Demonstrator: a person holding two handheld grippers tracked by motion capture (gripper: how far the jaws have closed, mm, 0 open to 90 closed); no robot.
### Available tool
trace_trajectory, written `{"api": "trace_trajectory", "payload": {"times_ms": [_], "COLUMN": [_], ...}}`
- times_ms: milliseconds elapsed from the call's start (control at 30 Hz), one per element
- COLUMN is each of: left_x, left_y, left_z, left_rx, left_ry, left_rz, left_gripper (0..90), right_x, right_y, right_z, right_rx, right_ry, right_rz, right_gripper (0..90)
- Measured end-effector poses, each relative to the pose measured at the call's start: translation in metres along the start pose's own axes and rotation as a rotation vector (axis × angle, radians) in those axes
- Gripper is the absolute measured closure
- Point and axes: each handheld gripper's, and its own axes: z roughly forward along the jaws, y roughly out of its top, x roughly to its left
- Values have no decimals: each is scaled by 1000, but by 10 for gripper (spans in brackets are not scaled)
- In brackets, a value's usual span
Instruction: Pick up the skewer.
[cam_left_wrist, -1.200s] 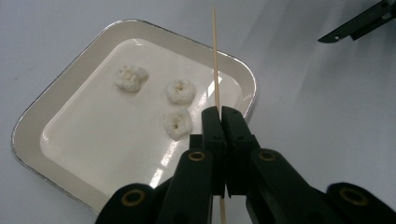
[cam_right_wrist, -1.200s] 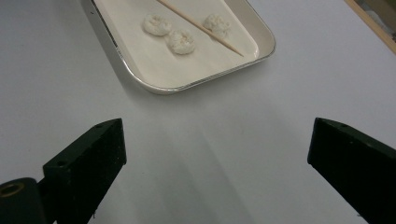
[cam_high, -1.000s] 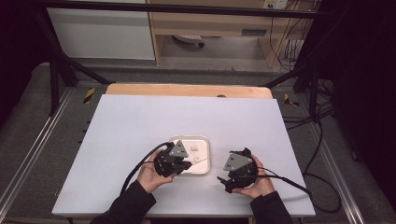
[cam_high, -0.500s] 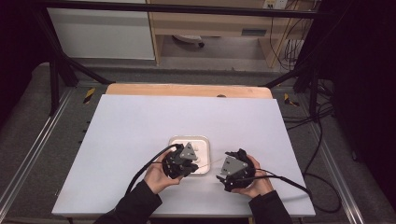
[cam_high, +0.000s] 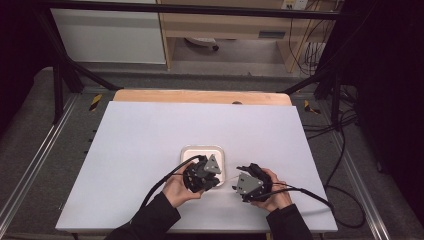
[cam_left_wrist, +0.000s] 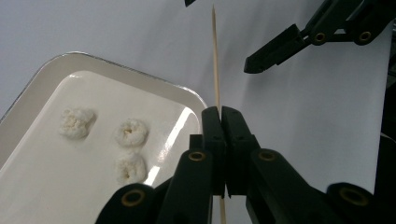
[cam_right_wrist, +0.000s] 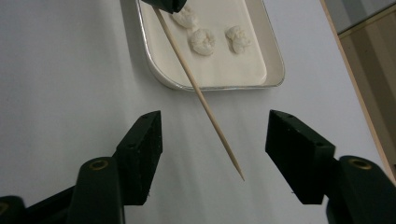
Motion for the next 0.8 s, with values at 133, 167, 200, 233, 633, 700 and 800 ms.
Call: {"api": "trace_trajectory", "payload": {"times_ms": [133, 167, 200, 233, 633, 700, 800], "left_x": [-1, -1, -2, -3, -10, -11, -11], "left_y": [2, 3, 4, 5, 13, 13, 13], "left_z": [3, 4, 5, 6, 12, 12, 12], "left_rx": [8, 8, 12, 14, 20, 23, 22], "left_ry": [-5, -6, -10, -14, -30, -32, -34], "left_rz": [3, 2, 5, 10, 33, 38, 44], "left_gripper": [886, 887, 887, 887, 886, 887, 887], "right_x": [2, 2, 2, 3, 7, 8, 7], "right_y": [-2, -2, -2, -3, -5, -5, -5], "right_z": [0, 1, 1, 1, 0, -1, 0], "right_rx": [16, 25, 25, 27, 26, 25, 32], "right_ry": [2, 6, 6, 5, 26, 38, 42], "right_rz": [-58, -84, -84, -107, -217, -229, -237], "right_gripper": [446, 472, 472, 504, 681, 706, 738]}}
